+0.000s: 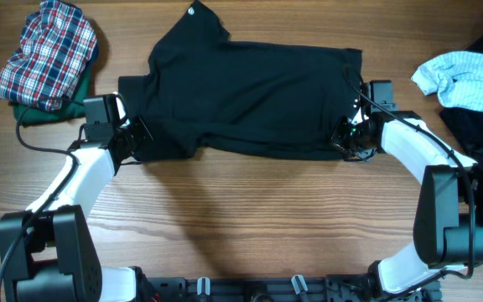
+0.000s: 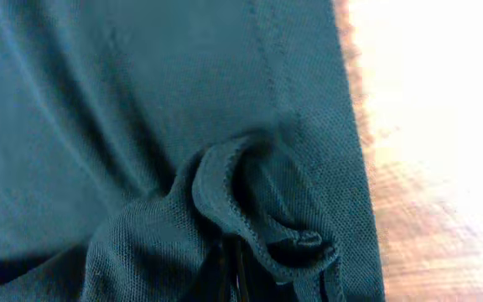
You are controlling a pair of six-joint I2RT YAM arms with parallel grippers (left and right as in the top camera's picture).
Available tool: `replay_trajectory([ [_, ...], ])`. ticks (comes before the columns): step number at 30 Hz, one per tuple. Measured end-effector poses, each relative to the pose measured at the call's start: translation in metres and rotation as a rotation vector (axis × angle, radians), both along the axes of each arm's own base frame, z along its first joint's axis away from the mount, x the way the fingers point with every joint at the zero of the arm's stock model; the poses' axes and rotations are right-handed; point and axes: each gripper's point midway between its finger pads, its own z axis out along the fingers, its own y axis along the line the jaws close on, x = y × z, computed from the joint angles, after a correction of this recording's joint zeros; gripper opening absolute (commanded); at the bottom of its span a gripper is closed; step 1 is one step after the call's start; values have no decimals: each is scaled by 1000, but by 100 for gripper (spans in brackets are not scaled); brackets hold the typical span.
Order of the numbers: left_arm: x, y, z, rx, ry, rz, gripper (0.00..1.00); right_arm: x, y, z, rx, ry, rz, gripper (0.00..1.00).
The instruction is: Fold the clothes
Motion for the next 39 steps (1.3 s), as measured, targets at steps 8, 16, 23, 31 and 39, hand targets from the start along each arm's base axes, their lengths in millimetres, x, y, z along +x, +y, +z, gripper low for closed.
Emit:
replay_trajectory([
  [8, -2, -1, -1, -1, 12, -2, 4, -7, -25, -1, 6, 45, -109, 4],
  [16, -15, -20, -8, -4, 70, -54, 4, -4, -46, 0, 13, 31, -156, 4],
  [23, -17, -23, -9, -5, 78, -61, 4, 0, -47, 0, -3, 10, -124, 5],
  [31, -22, -23, 9, -5, 86, -61, 4, 5, -49, 7, -3, -3, -93, 19],
  [39, -49, -16, 13, 33, 179, -44, 4, 15, -45, 27, 13, -71, -31, 74],
])
